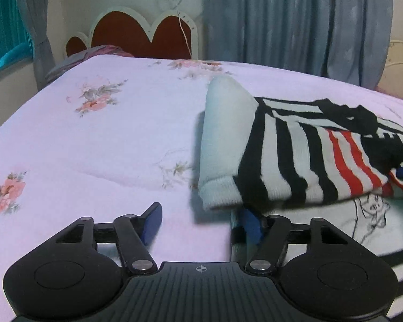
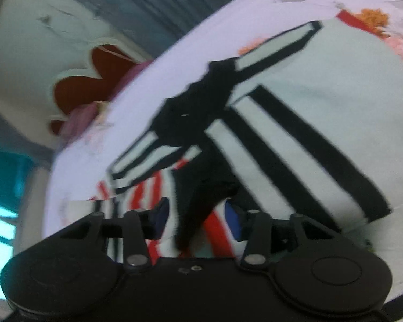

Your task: Fold small clothes

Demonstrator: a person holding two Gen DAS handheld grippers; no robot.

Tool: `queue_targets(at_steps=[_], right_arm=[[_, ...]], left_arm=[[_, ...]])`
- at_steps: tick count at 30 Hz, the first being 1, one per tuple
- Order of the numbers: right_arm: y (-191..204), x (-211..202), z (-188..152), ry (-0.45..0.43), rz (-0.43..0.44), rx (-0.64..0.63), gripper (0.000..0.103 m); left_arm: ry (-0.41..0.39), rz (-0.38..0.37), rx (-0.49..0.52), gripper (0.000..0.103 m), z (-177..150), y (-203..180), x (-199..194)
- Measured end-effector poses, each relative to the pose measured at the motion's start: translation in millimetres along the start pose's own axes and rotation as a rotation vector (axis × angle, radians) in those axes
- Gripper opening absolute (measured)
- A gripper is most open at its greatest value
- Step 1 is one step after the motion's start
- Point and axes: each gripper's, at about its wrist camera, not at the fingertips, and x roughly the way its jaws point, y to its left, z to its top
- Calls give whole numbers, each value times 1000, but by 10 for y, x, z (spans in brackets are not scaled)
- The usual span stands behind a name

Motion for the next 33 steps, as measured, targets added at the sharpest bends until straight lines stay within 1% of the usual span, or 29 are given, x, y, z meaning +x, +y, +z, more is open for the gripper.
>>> queue_targets(at_steps=[1, 2, 4, 5, 6, 8, 10, 12, 14, 15, 16, 17, 19, 21, 23, 25, 26, 27, 28, 29, 30, 33], right_arm=[[-20, -5, -9, -1, -23, 0, 15], [-50, -26, -22, 0, -45, -3, 11], [-123, -84, -57, -4, -67, -11, 8], [-154, -117, -70, -7, -67, -14, 12], [-179, -144, -73, -10, -44, -10, 17], [-199, -165, -58, -19, 10, 15, 40], [-160, -186, -50, -41, 37, 19, 49], [-106, -130, -33, -31, 27, 9, 50], [-87, -32, -27, -6, 5, 11, 46], [-75, -5, -32, -7, 0, 3, 44], [-60, 15, -38, -13, -3, -9, 38], [-41, 35, -43, -19, -13, -28, 25], [-8, 78, -47, -17, -28, -84, 6], [52, 56, -42, -30, -24, -155, 6], [171, -90, -27, -76, -14, -244, 6], [260, -351, 9, -176, -2, -307, 6], [266, -498, 41, -231, -17, -328, 6], [225, -615, 78, -262, -27, -336, 6], [153, -694, 113, -264, -42, -341, 6], [84, -713, 127, -248, -63, -345, 6], [17, -713, 124, -230, -76, -348, 6], [-133, -667, 58, -190, -103, -352, 6]], left_arm=[[-4, -1, 4, 59, 10, 5, 7], [-11, -4, 10, 57, 21, -1, 23], [-10, -8, 22, 56, 17, -35, 68], [-7, -13, 29, 56, 5, -47, 86], [-7, -14, 36, 56, 2, -67, 72], [-9, -12, 39, 56, 11, -84, 77], [-14, -12, 36, 56, 21, -92, 71], [-17, -15, 30, 56, 26, -100, 68], [-15, -15, 34, 56, 23, -103, 76], [-16, -15, 35, 56, 21, -101, 77], [-15, -16, 33, 56, 19, -101, 81], [-14, -17, 31, 56, 19, -103, 80], [-13, -16, 30, 56, 20, -107, 85], [-14, -14, 36, 56, 21, -119, 82], [-12, -10, 50, 56, 16, -125, 97], [-6, -9, 47, 56, 19, -115, 117], [-6, -14, 42, 56, 26, -111, 117], [-6, -18, 43, 53, 30, -116, 116], [-5, -38, 47, 39, 33, -126, 115], [-3, -58, 49, 22, 33, -144, 114], [1, -61, 56, 19, 33, -174, 119], [-8, -19, 92, 18, 40, -279, 122]])
